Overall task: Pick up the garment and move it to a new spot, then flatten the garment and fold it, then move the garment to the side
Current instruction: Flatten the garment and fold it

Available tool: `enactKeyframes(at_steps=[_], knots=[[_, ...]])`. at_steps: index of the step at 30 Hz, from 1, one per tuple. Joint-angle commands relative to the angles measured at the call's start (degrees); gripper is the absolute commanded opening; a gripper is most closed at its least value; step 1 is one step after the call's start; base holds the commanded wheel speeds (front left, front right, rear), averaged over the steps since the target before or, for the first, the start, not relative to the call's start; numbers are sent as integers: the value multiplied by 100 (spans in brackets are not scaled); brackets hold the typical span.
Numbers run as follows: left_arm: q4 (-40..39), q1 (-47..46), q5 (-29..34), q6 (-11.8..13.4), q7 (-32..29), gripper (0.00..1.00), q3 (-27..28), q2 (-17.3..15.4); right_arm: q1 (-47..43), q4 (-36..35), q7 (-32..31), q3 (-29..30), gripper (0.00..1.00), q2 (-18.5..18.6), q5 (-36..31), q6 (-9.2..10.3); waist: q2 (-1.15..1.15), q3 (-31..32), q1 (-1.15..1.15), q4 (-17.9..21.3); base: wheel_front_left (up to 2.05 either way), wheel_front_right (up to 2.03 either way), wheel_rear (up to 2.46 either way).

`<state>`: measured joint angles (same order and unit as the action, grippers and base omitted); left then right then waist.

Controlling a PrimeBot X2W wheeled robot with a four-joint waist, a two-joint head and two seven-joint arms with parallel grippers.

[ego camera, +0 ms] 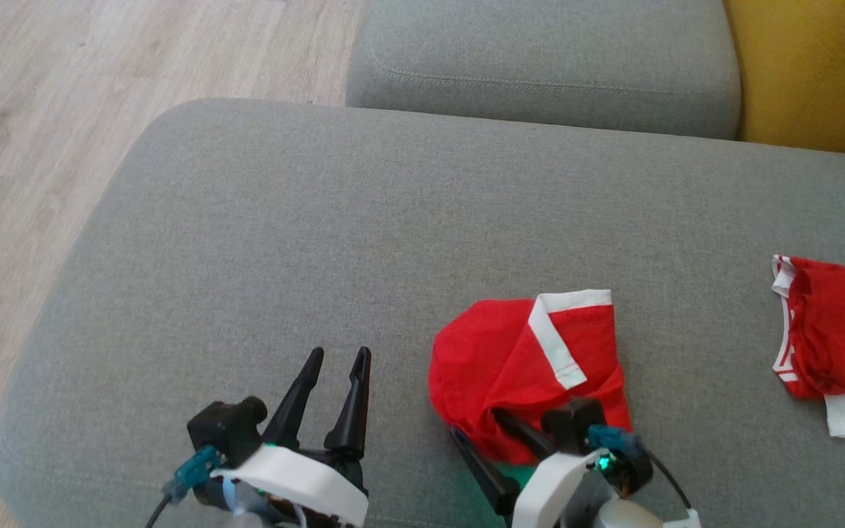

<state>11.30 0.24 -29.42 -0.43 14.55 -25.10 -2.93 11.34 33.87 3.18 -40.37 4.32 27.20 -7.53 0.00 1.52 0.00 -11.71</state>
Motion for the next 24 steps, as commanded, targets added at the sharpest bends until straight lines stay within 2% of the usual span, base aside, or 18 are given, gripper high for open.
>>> enactKeyframes(at_steps=[1,8,14,19,24], knots=[[-186,-186,-26,11,45,100,177,5,207,-45,24,-85,100,-85,-17,4,0,3,0,6,0,0,0],[-208,-168,-37,15,45,100,212,5,258,149,-27,-210,100,-118,168,4,0,19,0,76,0,0,0],[-246,-165,-23,32,45,100,265,5,360,-43,142,-122,100,-105,285,4,0,50,0,221,0,0,0],[-322,-183,2,42,45,100,365,5,377,-442,208,193,100,106,243,4,0,90,0,376,0,0,0],[-432,-211,-17,54,45,100,510,5,244,-1090,171,761,100,388,79,4,0,130,0,553,0,0,0]])
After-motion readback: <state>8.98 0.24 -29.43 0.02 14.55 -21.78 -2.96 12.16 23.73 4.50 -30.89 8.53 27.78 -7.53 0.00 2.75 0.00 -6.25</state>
